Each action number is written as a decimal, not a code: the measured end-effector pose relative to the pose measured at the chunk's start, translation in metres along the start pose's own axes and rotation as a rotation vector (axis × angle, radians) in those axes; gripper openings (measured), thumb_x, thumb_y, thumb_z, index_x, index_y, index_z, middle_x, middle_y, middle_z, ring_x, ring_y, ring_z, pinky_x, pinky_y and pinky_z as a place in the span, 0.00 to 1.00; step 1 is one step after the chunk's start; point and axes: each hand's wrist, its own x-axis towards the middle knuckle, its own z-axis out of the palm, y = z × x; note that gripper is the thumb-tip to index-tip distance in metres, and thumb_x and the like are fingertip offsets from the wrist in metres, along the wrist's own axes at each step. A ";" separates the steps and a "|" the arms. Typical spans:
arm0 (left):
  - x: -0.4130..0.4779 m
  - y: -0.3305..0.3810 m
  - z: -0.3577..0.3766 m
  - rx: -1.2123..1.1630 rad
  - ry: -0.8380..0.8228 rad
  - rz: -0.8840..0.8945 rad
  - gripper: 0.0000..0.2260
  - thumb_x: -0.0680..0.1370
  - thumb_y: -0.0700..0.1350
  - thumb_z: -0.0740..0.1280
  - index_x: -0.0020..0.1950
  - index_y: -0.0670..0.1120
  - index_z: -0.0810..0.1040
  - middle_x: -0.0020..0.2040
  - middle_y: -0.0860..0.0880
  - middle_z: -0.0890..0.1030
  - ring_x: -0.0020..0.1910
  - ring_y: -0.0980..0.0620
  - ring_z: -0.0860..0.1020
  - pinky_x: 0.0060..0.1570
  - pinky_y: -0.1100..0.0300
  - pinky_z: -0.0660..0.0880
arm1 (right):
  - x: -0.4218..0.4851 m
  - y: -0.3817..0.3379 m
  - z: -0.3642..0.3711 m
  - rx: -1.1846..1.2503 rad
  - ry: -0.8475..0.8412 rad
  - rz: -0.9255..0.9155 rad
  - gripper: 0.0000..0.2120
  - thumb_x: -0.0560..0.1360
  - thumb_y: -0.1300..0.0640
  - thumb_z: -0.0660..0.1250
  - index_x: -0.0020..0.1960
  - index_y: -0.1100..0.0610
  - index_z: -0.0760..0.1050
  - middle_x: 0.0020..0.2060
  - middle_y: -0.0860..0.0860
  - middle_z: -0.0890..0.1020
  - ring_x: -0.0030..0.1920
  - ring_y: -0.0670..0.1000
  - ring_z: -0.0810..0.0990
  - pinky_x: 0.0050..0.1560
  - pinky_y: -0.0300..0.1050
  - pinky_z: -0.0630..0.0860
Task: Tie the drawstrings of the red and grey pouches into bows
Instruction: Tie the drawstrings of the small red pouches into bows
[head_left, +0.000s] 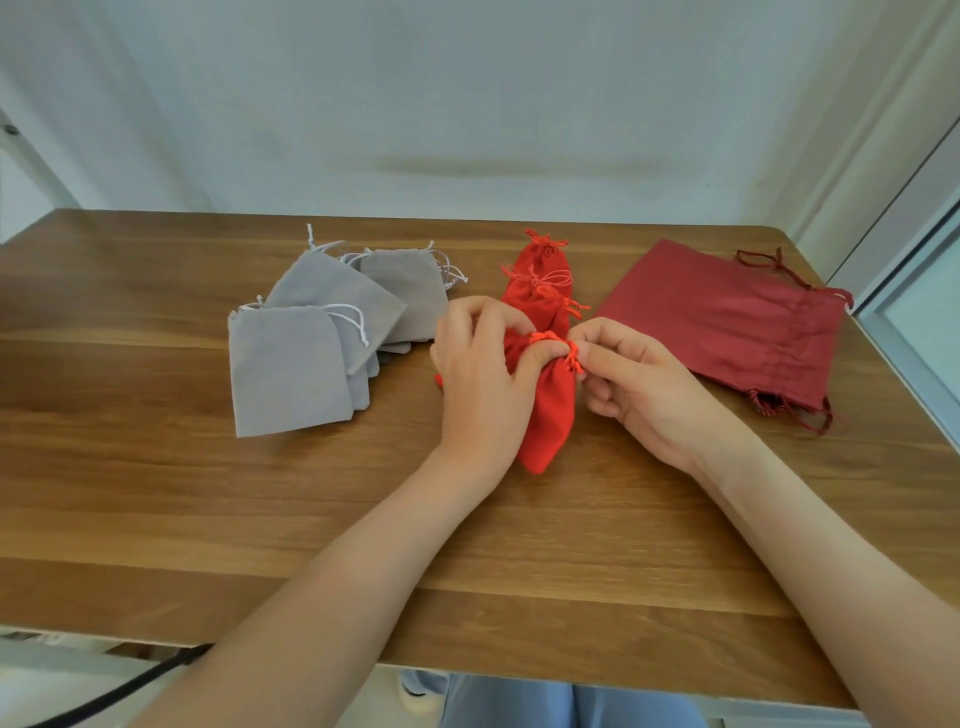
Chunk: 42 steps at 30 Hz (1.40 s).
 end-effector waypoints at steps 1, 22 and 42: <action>0.000 0.001 0.000 0.004 0.024 -0.021 0.12 0.68 0.55 0.69 0.41 0.48 0.74 0.45 0.60 0.66 0.49 0.60 0.65 0.54 0.52 0.68 | 0.000 0.000 0.000 0.009 -0.002 -0.005 0.04 0.74 0.57 0.63 0.44 0.58 0.72 0.32 0.47 0.73 0.29 0.43 0.64 0.30 0.39 0.57; -0.001 -0.007 0.002 0.132 0.065 0.294 0.05 0.73 0.46 0.69 0.41 0.45 0.81 0.59 0.50 0.70 0.49 0.55 0.69 0.55 0.56 0.62 | -0.003 -0.002 0.007 0.006 0.053 -0.013 0.04 0.77 0.59 0.63 0.44 0.57 0.72 0.32 0.47 0.72 0.31 0.43 0.66 0.31 0.37 0.62; 0.004 -0.017 -0.011 0.584 -0.198 0.179 0.17 0.78 0.52 0.58 0.55 0.41 0.74 0.48 0.42 0.76 0.46 0.42 0.75 0.44 0.51 0.72 | -0.002 -0.003 -0.004 -0.157 0.319 0.026 0.07 0.79 0.65 0.59 0.43 0.59 0.72 0.34 0.56 0.76 0.31 0.50 0.74 0.26 0.40 0.70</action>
